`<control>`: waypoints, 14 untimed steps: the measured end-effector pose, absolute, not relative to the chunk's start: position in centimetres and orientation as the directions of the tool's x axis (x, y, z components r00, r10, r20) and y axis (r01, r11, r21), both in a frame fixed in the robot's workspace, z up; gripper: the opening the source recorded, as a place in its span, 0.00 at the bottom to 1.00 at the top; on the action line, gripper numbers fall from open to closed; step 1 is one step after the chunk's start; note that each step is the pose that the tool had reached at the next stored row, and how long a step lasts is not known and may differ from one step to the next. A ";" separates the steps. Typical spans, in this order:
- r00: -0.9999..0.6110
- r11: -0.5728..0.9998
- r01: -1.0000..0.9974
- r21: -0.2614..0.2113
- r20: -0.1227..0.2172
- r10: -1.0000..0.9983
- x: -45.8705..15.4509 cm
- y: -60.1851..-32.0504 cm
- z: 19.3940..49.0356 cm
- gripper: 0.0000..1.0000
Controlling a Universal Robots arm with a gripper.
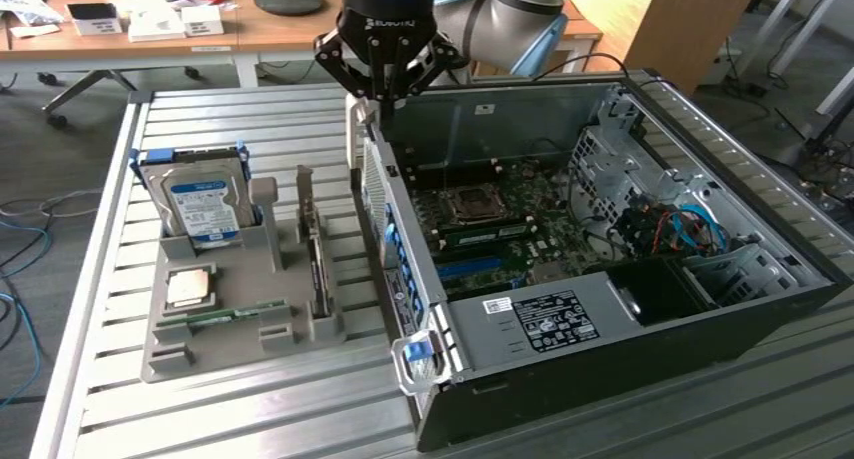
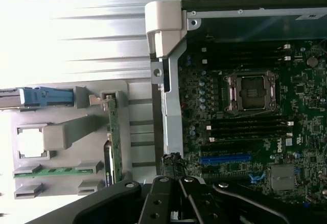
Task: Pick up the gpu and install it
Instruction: 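Reach for the gpu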
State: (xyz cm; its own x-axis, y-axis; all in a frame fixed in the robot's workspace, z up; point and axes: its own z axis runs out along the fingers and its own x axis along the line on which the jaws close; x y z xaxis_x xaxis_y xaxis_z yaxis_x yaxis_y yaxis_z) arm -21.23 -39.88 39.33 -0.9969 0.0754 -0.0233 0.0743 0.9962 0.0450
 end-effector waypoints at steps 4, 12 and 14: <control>-0.997 0.996 0.074 0.045 -0.023 0.075 -21.8 -39.9 39.3 0.11; -0.997 0.996 0.074 0.045 -0.023 0.075 -23.0 -39.9 39.3 0.11; -0.997 0.996 0.074 0.045 -0.023 0.075 -23.4 -39.9 39.3 0.11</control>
